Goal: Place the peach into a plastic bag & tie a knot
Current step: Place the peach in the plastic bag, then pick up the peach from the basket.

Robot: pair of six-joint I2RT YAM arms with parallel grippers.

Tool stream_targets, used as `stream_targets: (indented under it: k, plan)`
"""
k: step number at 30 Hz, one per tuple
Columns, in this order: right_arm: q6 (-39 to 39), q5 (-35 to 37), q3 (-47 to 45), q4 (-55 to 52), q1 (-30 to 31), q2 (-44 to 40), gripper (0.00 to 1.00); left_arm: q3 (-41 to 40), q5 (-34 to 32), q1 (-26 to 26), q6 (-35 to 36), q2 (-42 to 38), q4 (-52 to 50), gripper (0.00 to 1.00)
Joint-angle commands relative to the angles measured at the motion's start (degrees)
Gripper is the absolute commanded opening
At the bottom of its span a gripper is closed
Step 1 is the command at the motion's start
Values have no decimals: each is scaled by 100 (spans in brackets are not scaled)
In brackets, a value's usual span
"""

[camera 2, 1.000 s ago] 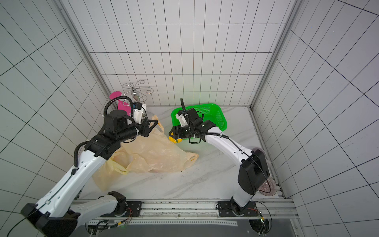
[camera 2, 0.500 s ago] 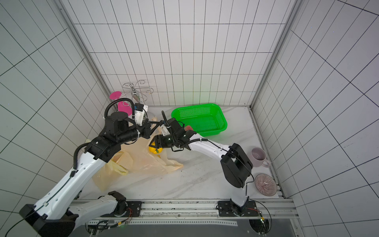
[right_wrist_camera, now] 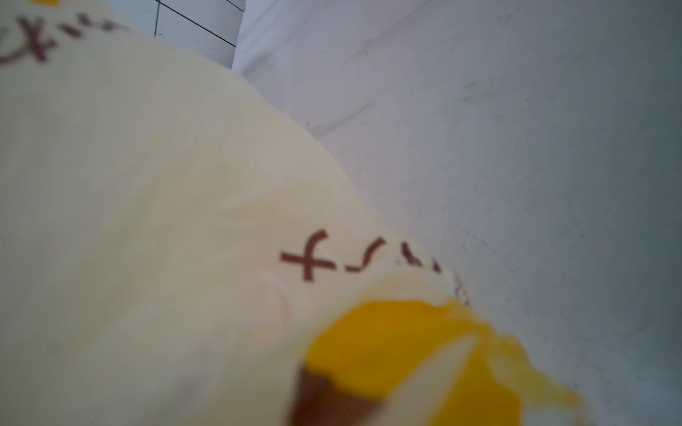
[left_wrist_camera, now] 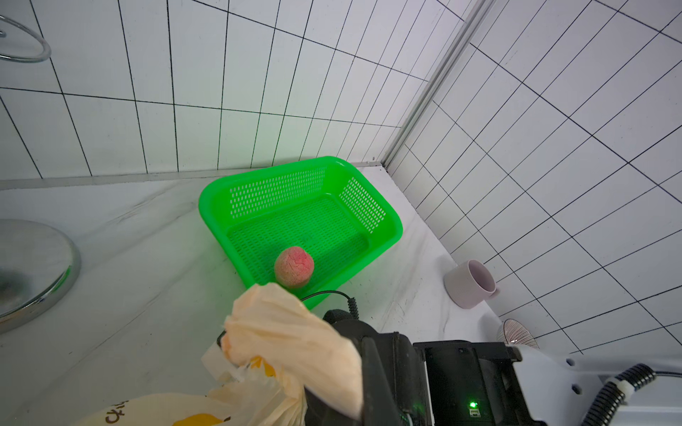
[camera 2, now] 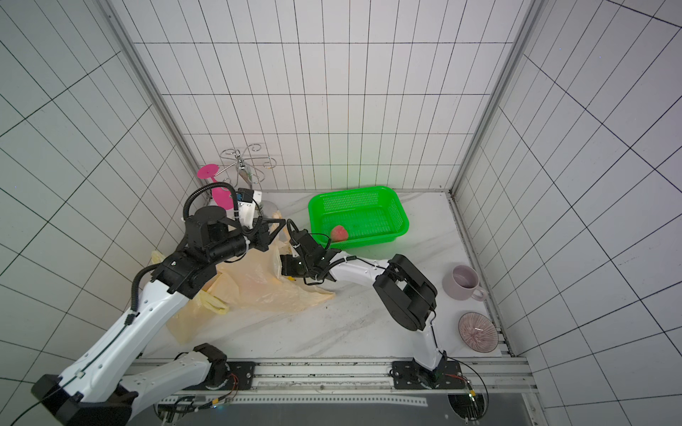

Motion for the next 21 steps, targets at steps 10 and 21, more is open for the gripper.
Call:
stream_targets:
  k: [10,21]
  plan:
    - [-1299,797,137,-1853,-1235,-1830,80,-291,70,429,79,-180,90,0]
    - [-2547,3194,2405,-3675,-1816,539,86,-300,60,438,135,-191,-57,0]
